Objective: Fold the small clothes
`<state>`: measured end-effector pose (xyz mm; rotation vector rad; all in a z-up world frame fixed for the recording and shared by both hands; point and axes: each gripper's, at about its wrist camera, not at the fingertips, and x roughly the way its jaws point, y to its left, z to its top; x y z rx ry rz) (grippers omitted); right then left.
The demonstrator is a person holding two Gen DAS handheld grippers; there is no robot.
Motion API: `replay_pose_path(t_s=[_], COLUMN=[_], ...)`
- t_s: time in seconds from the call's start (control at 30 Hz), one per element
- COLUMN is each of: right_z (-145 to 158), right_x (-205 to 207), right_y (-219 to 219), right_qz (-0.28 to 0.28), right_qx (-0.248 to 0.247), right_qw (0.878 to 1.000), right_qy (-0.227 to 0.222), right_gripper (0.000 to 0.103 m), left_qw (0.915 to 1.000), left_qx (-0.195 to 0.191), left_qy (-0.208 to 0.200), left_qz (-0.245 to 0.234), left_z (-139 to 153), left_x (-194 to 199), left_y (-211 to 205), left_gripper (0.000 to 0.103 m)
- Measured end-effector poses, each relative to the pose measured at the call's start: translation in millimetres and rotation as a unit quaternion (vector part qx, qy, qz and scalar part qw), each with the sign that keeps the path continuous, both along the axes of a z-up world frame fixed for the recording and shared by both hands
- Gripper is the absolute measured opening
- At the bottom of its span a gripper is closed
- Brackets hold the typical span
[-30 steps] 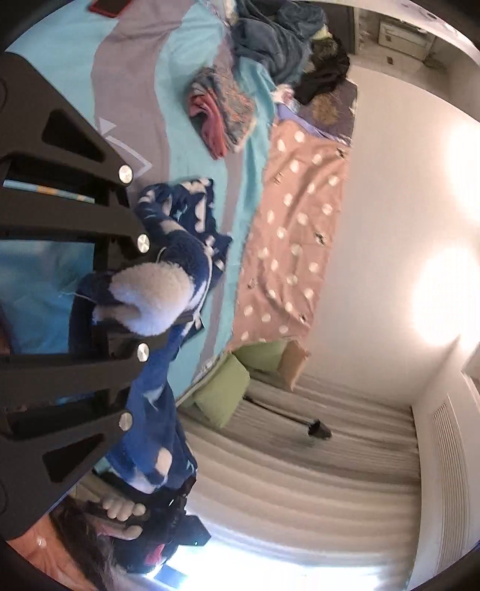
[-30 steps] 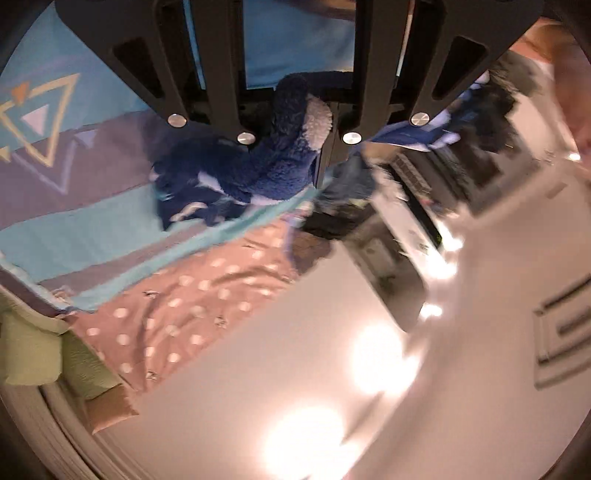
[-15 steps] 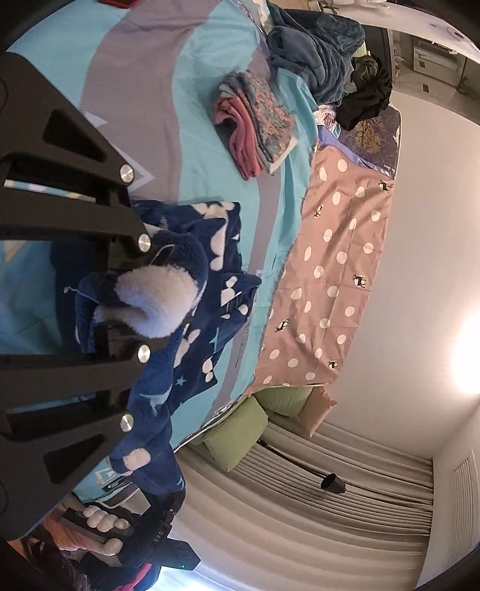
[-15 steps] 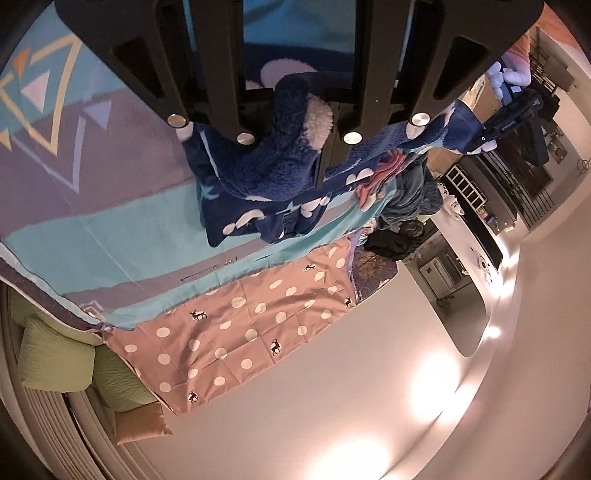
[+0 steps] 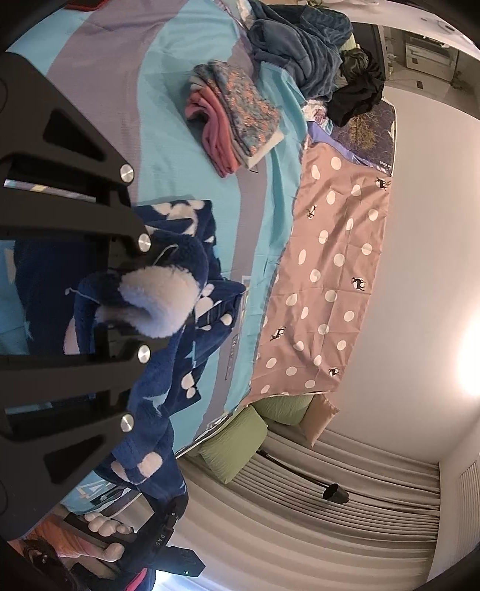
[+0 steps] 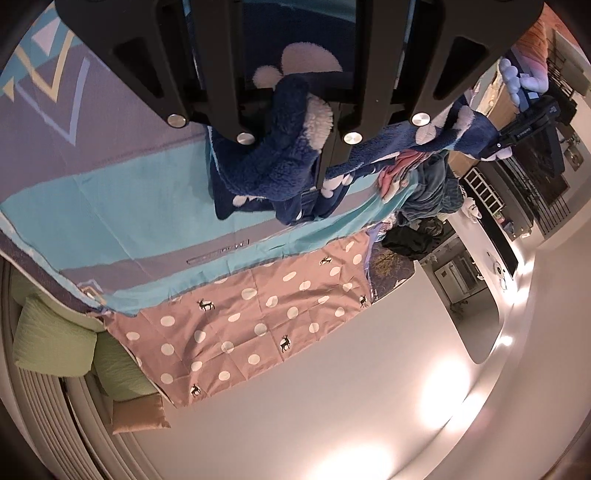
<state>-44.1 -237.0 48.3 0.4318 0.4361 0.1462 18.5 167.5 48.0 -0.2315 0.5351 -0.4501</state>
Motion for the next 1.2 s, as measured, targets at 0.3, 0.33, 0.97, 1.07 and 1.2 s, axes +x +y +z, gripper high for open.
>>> replay_pose_path(t_s=[0.3, 0.33, 0.97, 1.07, 1.2], right_z=[-3.6, -4.7, 17.5, 15.7, -8.0], right_x=[30.8, 31.9, 125.9, 161.1, 216.1], right_y=[0.5, 1.7, 3.5, -0.2, -7.3], right_qz=[-0.012, -0.012, -0.023, -0.026, -0.032], right_qx=[-0.034, -0.037, -0.098, -0.103, -0.107], right_qw=[0.999, 0.999, 0.994, 0.994, 0.994], right_qy=[0.006, 0.006, -0.033, -0.026, 0.015], right_gripper=[0.015, 0.015, 0.015, 0.015, 0.015], left_qw=[0.9998, 0.9997, 0.9984, 0.9966, 0.9942], left_qx=[0.020, 0.021, 0.041, 0.063, 0.092], left_qy=[0.002, 0.002, -0.017, -0.027, -0.020], left_qz=[0.007, 0.007, 0.035, 0.046, 0.053], left_z=[-1.7, -2.4, 4.5, 6.2, -5.8], left_x=[32.5, 34.9, 130.4, 158.0, 201.6], left_y=[-10.5, -11.0, -28.8, -39.4, -53.1], left_gripper=[0.017, 0.017, 0.017, 0.017, 0.018])
